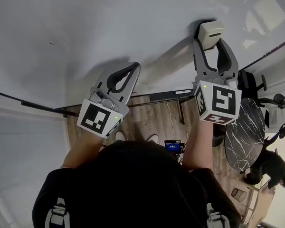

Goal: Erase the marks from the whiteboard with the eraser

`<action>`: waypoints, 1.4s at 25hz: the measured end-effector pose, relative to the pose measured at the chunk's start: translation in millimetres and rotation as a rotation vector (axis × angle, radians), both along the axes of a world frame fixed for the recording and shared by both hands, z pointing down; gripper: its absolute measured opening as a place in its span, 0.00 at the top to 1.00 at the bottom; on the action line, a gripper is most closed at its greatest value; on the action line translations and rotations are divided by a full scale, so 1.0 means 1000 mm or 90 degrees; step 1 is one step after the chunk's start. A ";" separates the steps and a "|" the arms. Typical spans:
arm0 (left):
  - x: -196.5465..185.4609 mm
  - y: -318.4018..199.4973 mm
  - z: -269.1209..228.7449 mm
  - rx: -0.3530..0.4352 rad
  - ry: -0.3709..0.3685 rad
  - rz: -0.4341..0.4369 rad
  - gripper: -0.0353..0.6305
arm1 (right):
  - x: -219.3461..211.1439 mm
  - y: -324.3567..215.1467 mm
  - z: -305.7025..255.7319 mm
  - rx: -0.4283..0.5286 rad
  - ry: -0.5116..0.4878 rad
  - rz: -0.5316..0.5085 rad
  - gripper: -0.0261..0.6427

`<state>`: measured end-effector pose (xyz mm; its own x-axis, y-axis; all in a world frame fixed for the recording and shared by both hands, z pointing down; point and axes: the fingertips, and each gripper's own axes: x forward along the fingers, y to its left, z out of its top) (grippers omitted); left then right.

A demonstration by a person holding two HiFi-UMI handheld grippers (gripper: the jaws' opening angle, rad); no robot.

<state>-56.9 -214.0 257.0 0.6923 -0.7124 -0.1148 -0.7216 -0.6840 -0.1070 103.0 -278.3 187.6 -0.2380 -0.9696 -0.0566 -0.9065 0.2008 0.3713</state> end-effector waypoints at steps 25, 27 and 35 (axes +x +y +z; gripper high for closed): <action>0.023 -0.007 0.017 -0.016 -0.010 0.013 0.94 | 0.119 0.003 0.015 -0.008 -0.120 0.034 0.61; 0.020 -0.008 0.019 -0.015 -0.007 0.010 0.94 | 0.101 0.015 0.015 -0.002 -0.122 -0.015 0.61; 0.013 0.001 0.037 -0.012 -0.027 0.015 0.94 | 0.027 0.050 0.056 -0.053 -0.154 -0.179 0.61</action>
<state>-44.0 -213.2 293.8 0.7133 -0.6971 -0.0720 -0.6999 -0.7034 -0.1238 130.4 -228.5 243.9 -0.4849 -0.8720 -0.0674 -0.8712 0.4748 0.1247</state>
